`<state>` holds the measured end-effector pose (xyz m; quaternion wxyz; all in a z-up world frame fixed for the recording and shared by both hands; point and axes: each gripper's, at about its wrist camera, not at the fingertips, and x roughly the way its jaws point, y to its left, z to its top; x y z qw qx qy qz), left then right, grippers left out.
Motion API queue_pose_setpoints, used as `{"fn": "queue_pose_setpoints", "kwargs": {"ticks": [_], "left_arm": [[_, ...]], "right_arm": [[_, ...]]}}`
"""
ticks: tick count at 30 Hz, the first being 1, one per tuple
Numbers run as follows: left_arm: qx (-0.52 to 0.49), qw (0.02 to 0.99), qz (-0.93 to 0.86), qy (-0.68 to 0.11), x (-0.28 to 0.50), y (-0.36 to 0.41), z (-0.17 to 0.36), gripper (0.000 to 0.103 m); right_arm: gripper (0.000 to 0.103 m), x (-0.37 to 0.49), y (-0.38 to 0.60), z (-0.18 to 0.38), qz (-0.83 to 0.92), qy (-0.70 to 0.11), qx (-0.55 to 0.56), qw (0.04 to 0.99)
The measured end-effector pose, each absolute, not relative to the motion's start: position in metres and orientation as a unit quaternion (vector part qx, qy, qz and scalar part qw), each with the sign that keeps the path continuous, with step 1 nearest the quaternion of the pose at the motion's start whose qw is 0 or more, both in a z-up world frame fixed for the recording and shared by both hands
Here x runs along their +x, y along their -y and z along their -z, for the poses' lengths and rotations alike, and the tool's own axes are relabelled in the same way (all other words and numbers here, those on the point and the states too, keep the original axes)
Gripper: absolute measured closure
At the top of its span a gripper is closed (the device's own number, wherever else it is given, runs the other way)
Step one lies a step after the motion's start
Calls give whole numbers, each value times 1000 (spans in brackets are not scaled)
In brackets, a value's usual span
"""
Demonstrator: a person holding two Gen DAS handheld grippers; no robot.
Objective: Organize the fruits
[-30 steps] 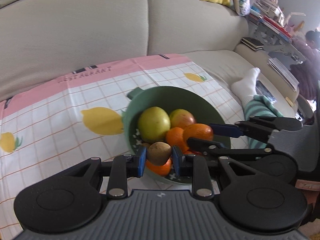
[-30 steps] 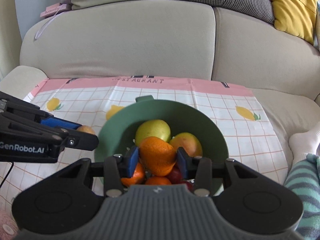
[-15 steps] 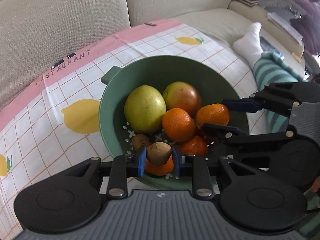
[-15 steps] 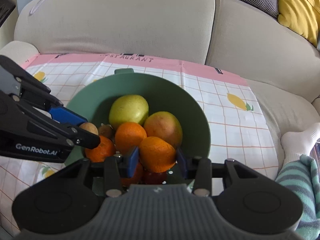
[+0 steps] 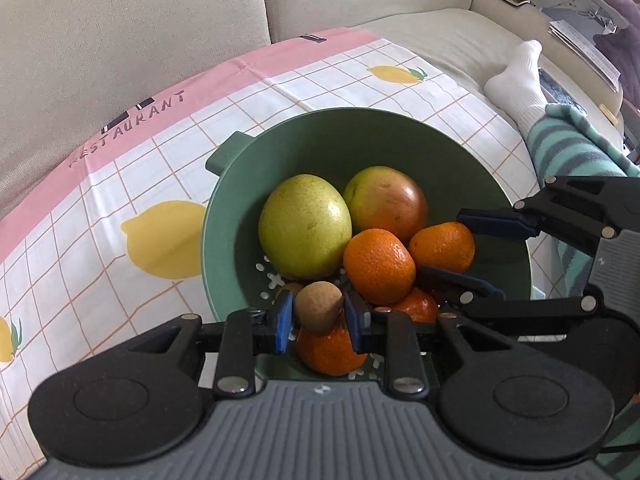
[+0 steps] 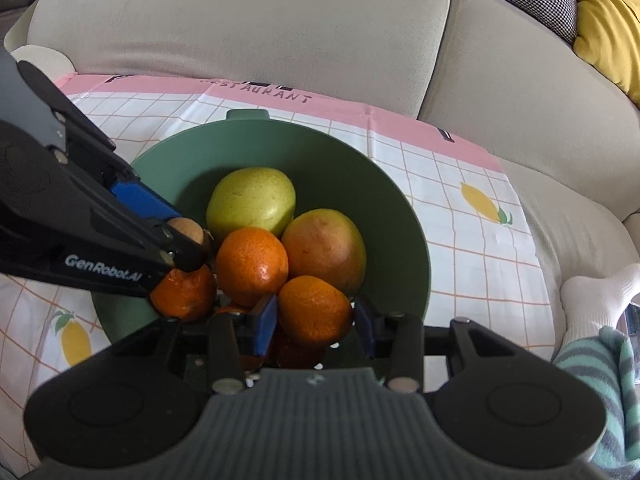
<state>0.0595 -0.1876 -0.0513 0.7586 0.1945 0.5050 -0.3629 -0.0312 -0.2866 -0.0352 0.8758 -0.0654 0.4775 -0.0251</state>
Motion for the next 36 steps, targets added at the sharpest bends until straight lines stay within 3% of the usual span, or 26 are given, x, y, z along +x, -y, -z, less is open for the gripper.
{"fn": "queue_pose_setpoints", "kwargs": {"ticks": [8, 13, 16, 26, 30, 36], "left_arm": [[228, 760, 359, -491, 54, 196, 55, 67], [210, 762, 370, -488, 52, 188, 49, 54], [187, 767, 373, -488, 52, 180, 42, 45], [142, 812, 354, -442, 46, 142, 0, 45], [118, 843, 326, -410, 44, 116, -26, 44], [106, 883, 282, -360, 32, 78, -68, 23]], "right_arm": [[63, -30, 284, 35, 25, -481, -75, 873], [62, -27, 283, 34, 28, -487, -71, 870], [54, -26, 279, 32, 28, -487, -79, 870], [39, -34, 273, -4, 50, -445, -59, 892], [23, -40, 266, -28, 65, -413, -48, 907], [14, -51, 245, -61, 64, -377, -22, 924]]}}
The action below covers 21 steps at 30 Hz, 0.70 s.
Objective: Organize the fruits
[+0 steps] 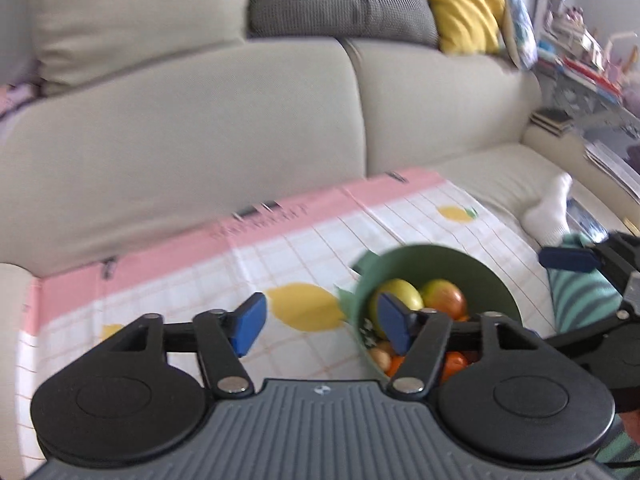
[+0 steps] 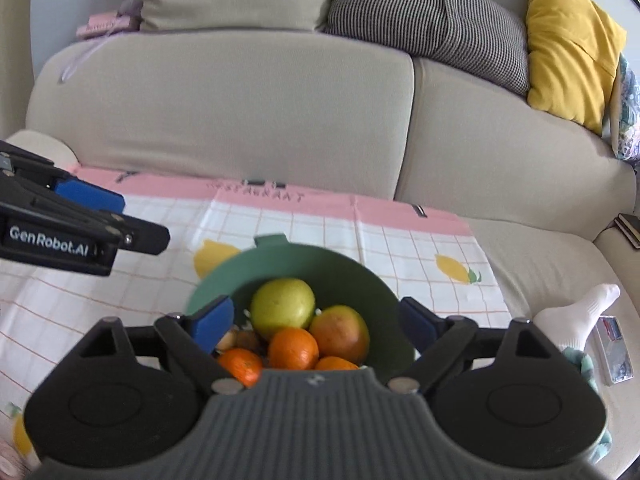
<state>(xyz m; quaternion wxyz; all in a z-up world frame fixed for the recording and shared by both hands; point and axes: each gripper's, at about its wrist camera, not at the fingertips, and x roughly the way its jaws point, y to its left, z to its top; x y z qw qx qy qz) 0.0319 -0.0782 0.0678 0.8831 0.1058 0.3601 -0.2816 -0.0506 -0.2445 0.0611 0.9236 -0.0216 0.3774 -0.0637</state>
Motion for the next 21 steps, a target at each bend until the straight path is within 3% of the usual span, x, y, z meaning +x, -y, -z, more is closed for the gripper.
{"fn": "queue_pose_setpoints", "kwargs": {"ticks": [9, 21], "left_arm": [[110, 926, 196, -302, -11, 31, -103, 13], [96, 927, 113, -345, -51, -12, -81, 13]], "right_arm": [[4, -78, 203, -96, 73, -346, 15, 935], [4, -107, 161, -85, 72, -377, 29, 923]]}}
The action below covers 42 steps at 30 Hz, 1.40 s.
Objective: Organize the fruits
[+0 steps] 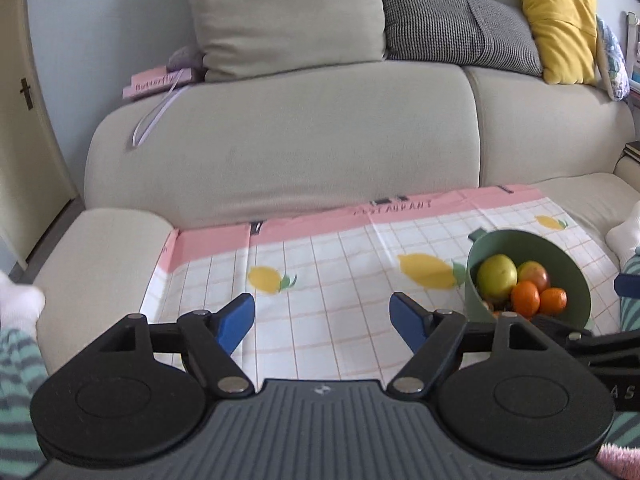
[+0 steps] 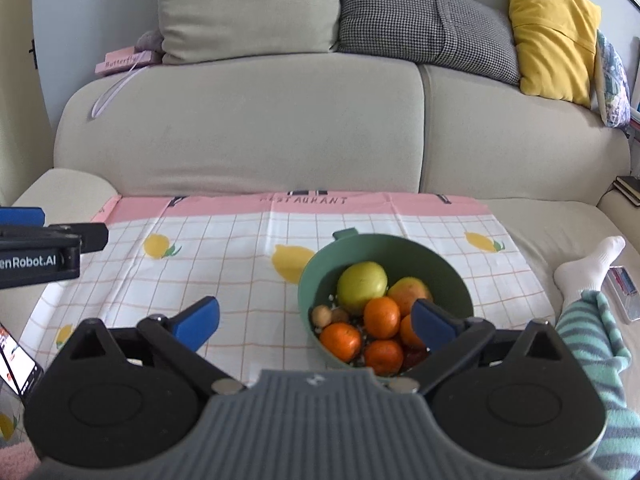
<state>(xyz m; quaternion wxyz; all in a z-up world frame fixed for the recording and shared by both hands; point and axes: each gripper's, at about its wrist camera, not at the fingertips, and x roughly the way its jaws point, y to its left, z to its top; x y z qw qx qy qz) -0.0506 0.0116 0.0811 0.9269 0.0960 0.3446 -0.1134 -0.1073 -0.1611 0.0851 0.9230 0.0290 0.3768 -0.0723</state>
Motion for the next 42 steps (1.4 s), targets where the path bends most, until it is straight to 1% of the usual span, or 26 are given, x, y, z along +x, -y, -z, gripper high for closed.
{"fn": "queue_pose_setpoints", "kwargs": {"ticks": [5, 12, 19, 42], "left_arm": [[91, 920, 112, -363, -62, -18, -60, 13], [92, 917, 111, -371, -62, -14, -43, 13], [83, 907, 116, -396, -57, -15, -29, 13], [84, 902, 110, -408, -53, -18, -25, 13]], "right_arm": [[4, -111, 153, -77, 71, -381, 13, 922], [4, -108, 148, -59, 72, -392, 2, 917], [4, -101, 151, -46, 72, -404, 7, 912], [4, -101, 148, -45, 65, -405, -1, 912]]}}
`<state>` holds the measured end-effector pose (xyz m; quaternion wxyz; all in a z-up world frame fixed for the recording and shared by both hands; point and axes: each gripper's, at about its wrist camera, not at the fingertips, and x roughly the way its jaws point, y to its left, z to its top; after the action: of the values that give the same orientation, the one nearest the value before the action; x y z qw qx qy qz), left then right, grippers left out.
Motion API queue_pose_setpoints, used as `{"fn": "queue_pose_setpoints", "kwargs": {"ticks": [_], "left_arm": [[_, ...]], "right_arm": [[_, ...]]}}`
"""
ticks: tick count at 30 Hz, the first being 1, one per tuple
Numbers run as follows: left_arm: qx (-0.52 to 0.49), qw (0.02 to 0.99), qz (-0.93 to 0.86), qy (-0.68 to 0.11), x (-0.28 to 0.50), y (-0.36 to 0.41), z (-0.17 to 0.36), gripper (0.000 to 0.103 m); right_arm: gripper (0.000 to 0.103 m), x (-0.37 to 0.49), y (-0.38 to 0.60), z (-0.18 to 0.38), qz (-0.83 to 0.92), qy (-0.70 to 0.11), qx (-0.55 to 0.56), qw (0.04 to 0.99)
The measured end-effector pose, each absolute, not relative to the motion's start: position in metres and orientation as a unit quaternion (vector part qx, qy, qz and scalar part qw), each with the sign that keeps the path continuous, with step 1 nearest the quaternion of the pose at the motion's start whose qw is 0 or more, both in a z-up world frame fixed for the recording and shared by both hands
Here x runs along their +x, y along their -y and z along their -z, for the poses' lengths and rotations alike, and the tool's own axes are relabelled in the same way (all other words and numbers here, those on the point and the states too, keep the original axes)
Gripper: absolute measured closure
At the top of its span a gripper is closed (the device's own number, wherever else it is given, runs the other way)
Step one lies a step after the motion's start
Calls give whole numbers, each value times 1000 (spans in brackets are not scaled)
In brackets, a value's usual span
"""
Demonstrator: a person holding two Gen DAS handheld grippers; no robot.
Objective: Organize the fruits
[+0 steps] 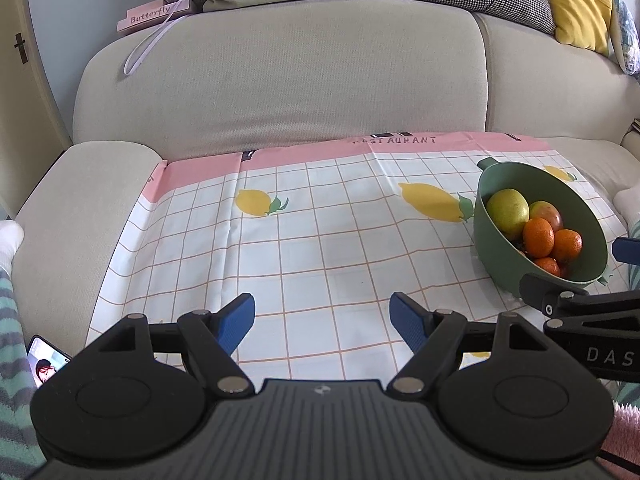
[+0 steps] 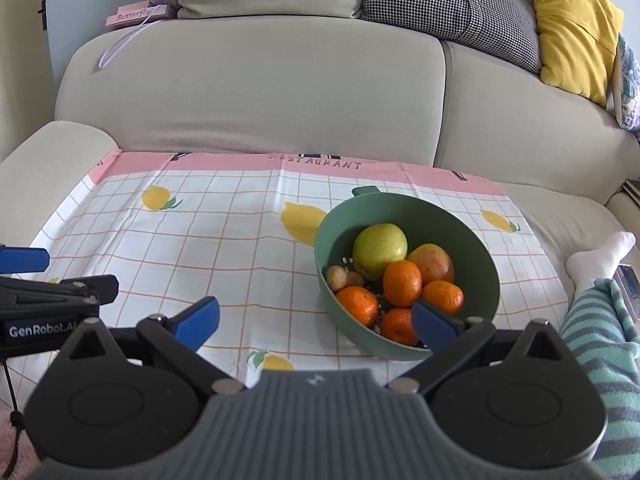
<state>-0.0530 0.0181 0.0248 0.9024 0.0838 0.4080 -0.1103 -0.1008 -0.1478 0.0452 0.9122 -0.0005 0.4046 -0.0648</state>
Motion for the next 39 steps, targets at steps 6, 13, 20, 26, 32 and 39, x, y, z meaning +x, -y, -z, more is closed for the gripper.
{"fn": "queue_pose_setpoints", "kwargs": {"ticks": [6, 13, 20, 26, 32, 39], "left_arm": [[82, 902, 109, -411, -52, -19, -24, 13], [81, 902, 109, -411, -52, -20, -24, 13], [82, 901, 110, -411, -52, -20, -24, 13], [82, 901, 110, -411, -52, -21, -24, 13], [81, 900, 110, -413, -53, -20, -24, 13], [78, 901, 108, -414, -52, -21, -25, 13]], "right_arm": [[4, -101, 148, -45, 64, -405, 0, 912], [4, -100, 147, -45, 63, -405, -1, 912], [4, -100, 147, -45, 64, -405, 0, 912], [4, -101, 146, -45, 63, -405, 0, 912], [4, -101, 146, -45, 63, -405, 0, 912], [4, -100, 146, -45, 63, -405, 0, 912]]}}
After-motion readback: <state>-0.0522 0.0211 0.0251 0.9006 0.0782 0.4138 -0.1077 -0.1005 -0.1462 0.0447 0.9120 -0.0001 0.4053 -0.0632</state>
